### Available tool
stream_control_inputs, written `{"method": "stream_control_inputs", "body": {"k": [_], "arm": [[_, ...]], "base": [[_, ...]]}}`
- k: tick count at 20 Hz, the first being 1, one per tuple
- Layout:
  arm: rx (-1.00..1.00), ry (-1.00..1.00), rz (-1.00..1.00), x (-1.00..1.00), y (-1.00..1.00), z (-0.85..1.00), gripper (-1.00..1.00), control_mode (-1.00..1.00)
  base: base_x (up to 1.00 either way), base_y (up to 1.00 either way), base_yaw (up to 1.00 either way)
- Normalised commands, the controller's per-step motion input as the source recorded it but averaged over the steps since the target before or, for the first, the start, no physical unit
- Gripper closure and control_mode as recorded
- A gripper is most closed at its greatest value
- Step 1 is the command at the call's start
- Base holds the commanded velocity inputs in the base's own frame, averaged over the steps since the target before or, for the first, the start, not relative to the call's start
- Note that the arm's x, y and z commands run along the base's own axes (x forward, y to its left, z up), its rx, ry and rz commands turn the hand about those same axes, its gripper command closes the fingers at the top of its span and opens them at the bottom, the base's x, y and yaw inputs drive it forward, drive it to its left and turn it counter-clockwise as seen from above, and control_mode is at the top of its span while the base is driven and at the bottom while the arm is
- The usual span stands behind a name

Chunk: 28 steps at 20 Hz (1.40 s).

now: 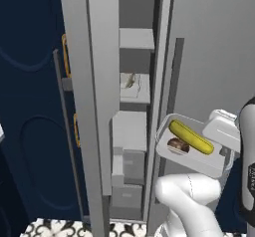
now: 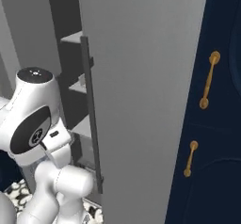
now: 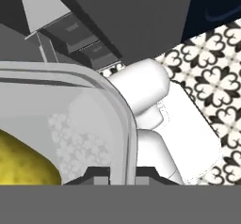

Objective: Take the meat container that has the fish and place it on the second highest rack of the freezer. Then take the vegetable container that has the mushroom and cucumber and place it on the highest rack of the freezer.

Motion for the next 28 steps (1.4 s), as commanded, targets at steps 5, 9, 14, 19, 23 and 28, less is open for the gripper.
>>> {"method": "stream_control_inputs", "body": {"k": [5,9,14,19,23,28], "arm": [[0.0,0.0,0.0,0.0,0.0,0.0,1.0,1.0],[0.0,0.0,0.0,0.0,0.0,0.0,1.0,1.0],[0.0,0.0,0.0,0.0,0.0,0.0,1.0,1.0],[0.0,0.0,0.0,0.0,0.0,0.0,1.0,1.0],[0.0,0.0,0.0,0.0,0.0,0.0,1.0,1.0],[0.17,0.0,-0.1,0.0,0.0,0.33,1.0,-1.0]], "base": [[0.66,-0.04,-0.03],[0.31,0.11,-0.12],[0.21,0.41,-0.23],[0.49,0.46,-0.24],[0.22,0.01,-0.16],[0.0,0.0,-0.03]]}}
